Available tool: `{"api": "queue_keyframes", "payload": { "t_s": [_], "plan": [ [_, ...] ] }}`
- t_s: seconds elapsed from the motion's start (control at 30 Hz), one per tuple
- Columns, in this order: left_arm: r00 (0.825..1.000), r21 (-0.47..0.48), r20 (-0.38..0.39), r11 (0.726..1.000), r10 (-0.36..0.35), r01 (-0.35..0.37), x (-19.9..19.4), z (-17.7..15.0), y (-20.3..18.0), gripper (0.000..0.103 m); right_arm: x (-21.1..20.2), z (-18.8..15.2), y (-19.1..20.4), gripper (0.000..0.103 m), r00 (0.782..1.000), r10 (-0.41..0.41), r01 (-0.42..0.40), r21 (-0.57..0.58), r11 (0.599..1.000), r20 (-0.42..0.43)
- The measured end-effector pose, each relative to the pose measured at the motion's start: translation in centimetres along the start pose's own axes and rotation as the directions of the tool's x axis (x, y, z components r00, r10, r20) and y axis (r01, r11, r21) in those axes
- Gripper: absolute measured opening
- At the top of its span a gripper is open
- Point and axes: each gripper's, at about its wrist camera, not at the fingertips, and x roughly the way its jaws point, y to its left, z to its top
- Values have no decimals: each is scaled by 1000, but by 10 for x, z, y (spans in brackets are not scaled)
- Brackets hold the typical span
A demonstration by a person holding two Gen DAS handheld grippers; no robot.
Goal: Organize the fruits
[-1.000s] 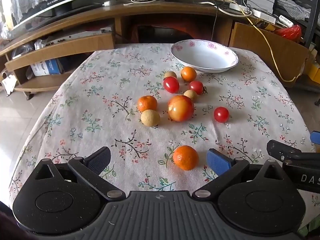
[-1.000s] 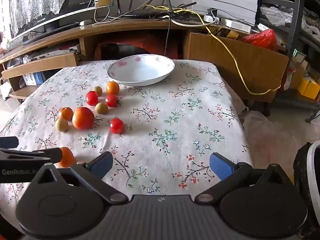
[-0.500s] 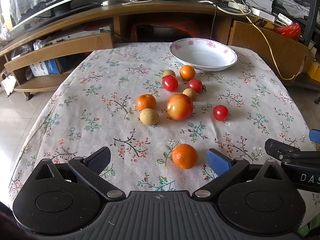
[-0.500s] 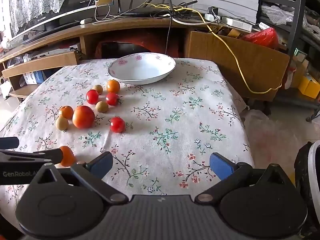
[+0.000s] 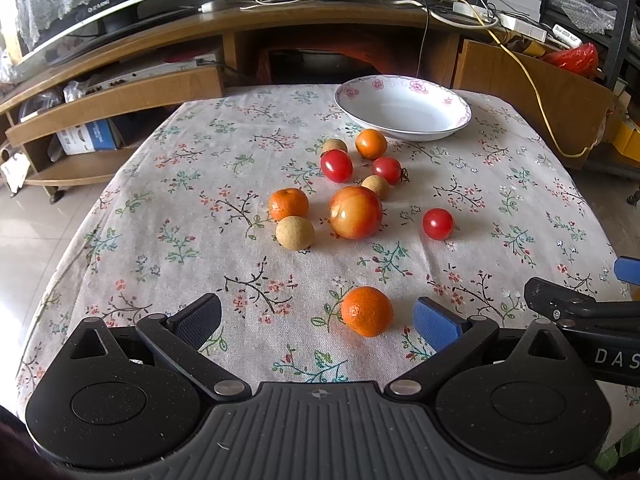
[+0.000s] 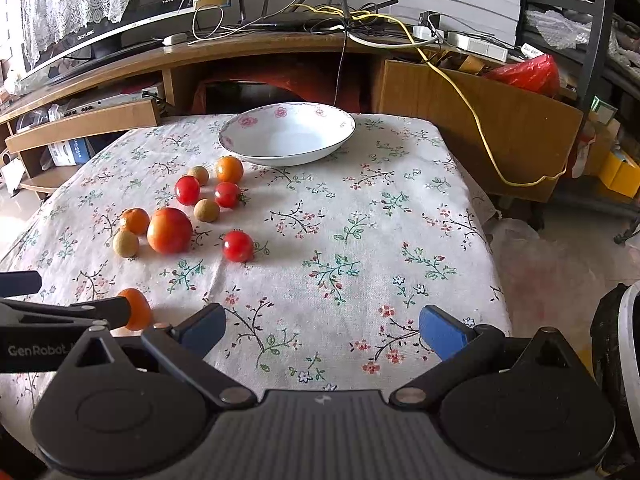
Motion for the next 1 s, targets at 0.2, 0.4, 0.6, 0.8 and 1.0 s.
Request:
{"api": "queue_keyframes", "payload": {
  "t_s": [0.2, 0.4, 0.6, 0.8, 1.0],
  "plan": [
    [1000, 0, 0, 1000, 0, 0, 0, 0, 0, 103, 0, 0, 0, 103, 1000, 0, 0, 0, 1000, 0],
    [1000, 0, 0, 1000, 1, -1, 0, 0, 0, 103, 0, 0, 0, 103, 1000, 0, 0, 0, 1000, -1],
    [1000, 0, 0, 1000, 1, -1, 0, 0, 0, 103, 0, 0, 0, 102, 1000, 1, -1, -1, 1000, -3],
    [1000, -1, -4, 1000, -7, 7, 2, -4, 2, 103, 1, -3, 1, 102, 1000, 2, -2, -4, 1000, -7],
    [1000, 7, -18, 1000, -15, 15, 8, -5, 0, 102, 5, -3, 0, 102, 1000, 8, -8, -6, 1000, -26]
  ]
}}
